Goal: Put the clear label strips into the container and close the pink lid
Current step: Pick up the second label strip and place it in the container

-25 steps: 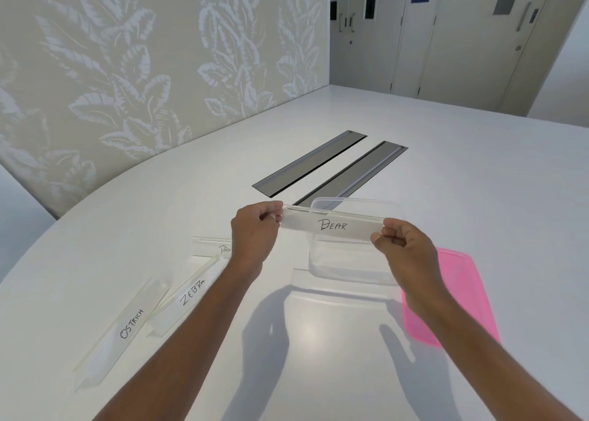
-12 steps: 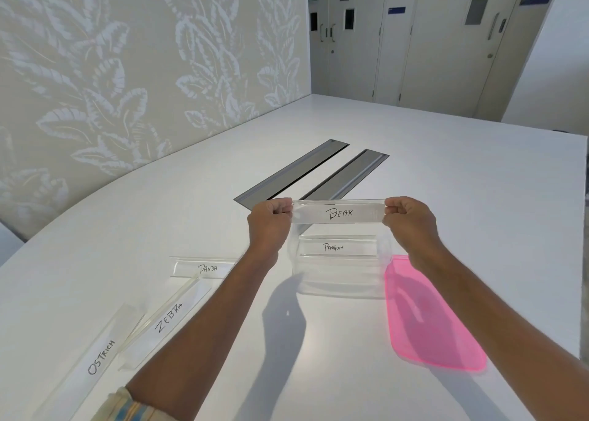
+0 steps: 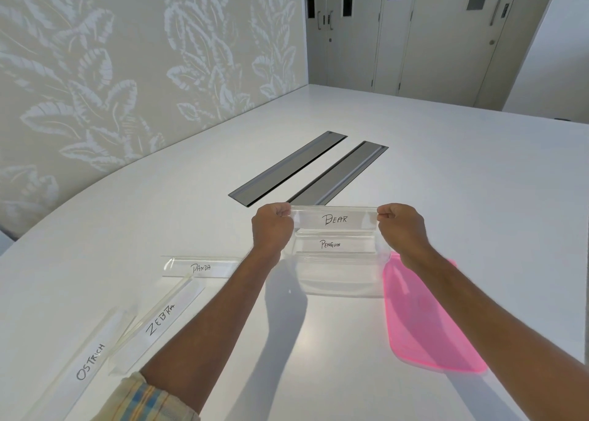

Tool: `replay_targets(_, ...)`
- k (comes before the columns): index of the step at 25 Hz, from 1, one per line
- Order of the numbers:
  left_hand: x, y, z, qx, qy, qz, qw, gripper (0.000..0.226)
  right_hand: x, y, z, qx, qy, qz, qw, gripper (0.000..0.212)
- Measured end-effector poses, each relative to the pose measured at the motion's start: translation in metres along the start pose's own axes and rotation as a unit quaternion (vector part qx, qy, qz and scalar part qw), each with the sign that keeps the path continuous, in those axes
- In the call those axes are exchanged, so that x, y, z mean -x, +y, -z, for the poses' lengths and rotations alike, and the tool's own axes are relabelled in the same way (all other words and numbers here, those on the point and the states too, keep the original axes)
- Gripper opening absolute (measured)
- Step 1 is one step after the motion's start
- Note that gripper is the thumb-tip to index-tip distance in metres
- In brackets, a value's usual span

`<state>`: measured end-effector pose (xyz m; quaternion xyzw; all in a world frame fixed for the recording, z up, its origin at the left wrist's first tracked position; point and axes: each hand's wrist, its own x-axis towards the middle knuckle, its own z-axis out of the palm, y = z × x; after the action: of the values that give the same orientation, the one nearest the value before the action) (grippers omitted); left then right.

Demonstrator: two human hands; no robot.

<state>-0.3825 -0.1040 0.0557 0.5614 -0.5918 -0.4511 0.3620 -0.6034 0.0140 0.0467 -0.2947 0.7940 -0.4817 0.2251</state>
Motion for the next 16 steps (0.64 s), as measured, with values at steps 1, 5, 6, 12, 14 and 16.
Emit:
replay_targets(1, 0.000, -0.001, -0.001, -0.002, 0.000, 0.000, 1.000, 0.049, 0.000, 0.000, -0.001, 0.014, 0.005, -0.003, 1.000, 0.044)
replay_targets(5, 0.000, -0.007, 0.000, -0.033, -0.014, -0.001, 0.999, 0.057, -0.001, -0.001, -0.006, 0.109, 0.024, 0.000, 0.994, 0.051)
replay_targets(6, -0.001, -0.010, 0.000, -0.047, -0.019, -0.002, 0.999, 0.060, -0.001, -0.001, -0.007, 0.116, 0.028, 0.001, 0.993, 0.054)
replay_targets(12, -0.009, -0.027, -0.002, -0.150, -0.036, -0.078, 0.985, 0.070, -0.003, 0.005, -0.011, 0.128, 0.033, -0.002, 0.991, 0.058)
replay_targets(14, -0.011, -0.026, -0.005, -0.218, -0.033, -0.109, 0.969, 0.073, -0.003, 0.004, -0.013, 0.146, 0.017, -0.001, 0.989, 0.057)
replay_targets(16, -0.011, -0.025, -0.008, -0.293, -0.037, -0.135, 0.946, 0.075, -0.003, 0.004, -0.015, 0.165, 0.005, -0.003, 0.986, 0.051)
